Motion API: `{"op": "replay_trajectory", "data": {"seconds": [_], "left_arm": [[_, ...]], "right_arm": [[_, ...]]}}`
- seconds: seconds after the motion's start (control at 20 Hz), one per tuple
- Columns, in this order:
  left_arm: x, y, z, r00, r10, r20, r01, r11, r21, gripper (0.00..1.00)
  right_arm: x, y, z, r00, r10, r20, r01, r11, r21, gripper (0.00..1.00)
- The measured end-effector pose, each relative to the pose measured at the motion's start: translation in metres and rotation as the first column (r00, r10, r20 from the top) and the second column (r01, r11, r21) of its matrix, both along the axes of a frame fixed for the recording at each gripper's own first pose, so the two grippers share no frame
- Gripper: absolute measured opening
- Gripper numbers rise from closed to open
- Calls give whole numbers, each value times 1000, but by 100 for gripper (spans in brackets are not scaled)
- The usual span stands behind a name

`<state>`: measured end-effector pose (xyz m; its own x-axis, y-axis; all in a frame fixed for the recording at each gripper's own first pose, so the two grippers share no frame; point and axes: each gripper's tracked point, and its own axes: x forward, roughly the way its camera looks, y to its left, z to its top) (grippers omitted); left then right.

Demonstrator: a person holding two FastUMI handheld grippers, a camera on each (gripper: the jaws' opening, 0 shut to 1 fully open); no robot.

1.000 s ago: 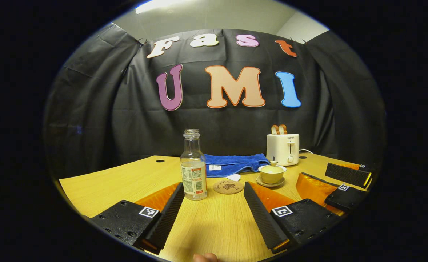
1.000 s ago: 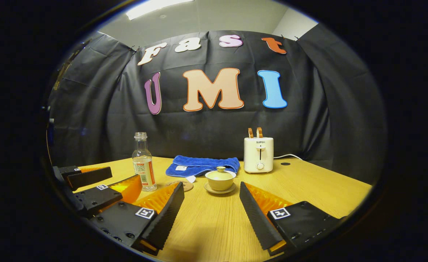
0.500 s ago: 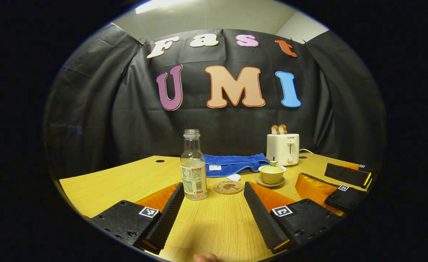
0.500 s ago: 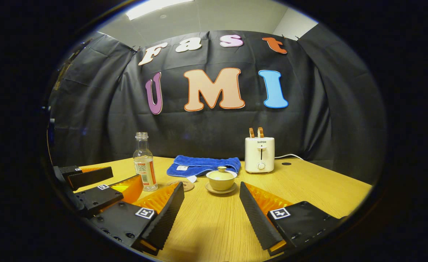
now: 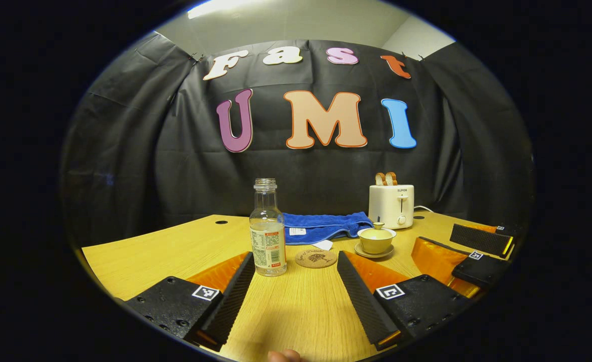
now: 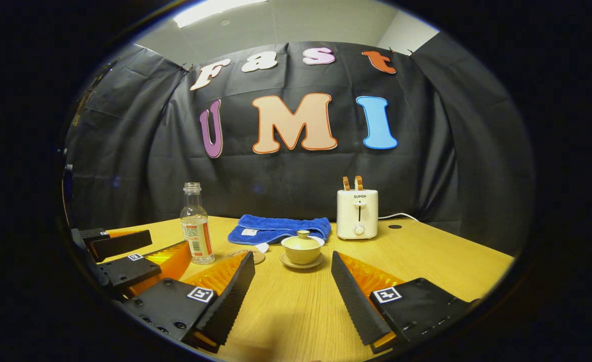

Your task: Open the teacup lid with one hand, grasp the water bottle and pour water into the teacup with the other hand; after pouring, place the water bottle on the coaster and then close the teacup lid.

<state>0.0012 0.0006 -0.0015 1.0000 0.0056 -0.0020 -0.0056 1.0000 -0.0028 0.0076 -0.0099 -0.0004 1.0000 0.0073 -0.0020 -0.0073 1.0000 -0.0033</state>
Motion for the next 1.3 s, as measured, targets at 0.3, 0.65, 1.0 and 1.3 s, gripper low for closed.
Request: {"op": "replay_trajectory", "data": {"seconds": [0.3, 0.65, 1.0, 1.3], "left_arm": [[-1, 0, 0, 1000, -1, 0, 1, 1000, 0, 97], [0, 0, 0, 1000, -4, -2, 4, 1000, -1, 96], [0, 0, 0, 1000, -5, -3, 5, 1000, -2, 96], [0, 0, 0, 1000, -9, -4, 9, 1000, -2, 96]], "right_arm": [[38, -10, -2, 1000, 4, -5, -4, 1000, -1, 97], [113, -7, -6, 1000, 13, -3, -13, 1000, -2, 97], [187, -4, -12, 1000, 14, -20, -14, 1000, -2, 94], [219, -2, -24, 995, 42, -86, -42, 999, 0, 91]]}}
